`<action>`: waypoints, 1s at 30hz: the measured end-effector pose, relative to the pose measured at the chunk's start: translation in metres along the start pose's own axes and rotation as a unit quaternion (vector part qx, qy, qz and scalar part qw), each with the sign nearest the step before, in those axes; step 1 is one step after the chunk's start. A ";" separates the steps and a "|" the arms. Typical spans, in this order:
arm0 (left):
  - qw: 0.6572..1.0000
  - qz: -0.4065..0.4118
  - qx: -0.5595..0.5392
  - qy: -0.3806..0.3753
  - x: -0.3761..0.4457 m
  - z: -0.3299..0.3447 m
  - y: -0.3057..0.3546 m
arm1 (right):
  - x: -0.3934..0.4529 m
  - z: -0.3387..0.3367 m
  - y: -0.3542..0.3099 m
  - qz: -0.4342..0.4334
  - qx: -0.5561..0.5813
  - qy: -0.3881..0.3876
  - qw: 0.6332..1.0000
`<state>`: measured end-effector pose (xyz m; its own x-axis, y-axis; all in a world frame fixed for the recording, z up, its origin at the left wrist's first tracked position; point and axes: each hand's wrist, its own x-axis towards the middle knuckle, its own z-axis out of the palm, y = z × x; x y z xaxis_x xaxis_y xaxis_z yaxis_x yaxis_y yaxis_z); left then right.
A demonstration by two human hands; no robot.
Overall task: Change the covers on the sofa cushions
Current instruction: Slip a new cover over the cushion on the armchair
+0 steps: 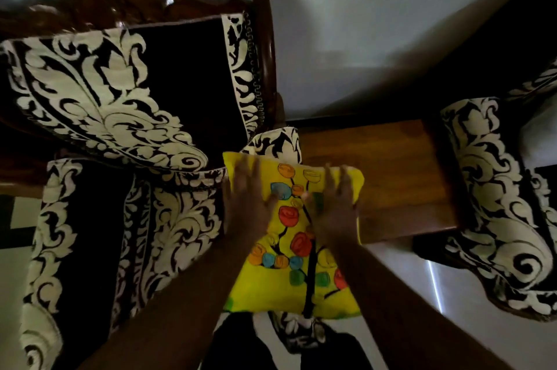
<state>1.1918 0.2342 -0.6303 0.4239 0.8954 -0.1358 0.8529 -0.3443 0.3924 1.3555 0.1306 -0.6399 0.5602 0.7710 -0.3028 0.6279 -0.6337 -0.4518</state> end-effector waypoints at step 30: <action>0.990 0.112 0.085 -0.017 0.036 0.095 -0.026 | 0.086 0.088 0.037 -0.059 -0.114 -0.096 0.987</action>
<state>1.2144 0.2489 -0.7318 0.6163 0.7819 -0.0944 0.7737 -0.5788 0.2576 1.3793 0.1792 -0.7561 0.3774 0.8243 -0.4221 0.8004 -0.5196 -0.2990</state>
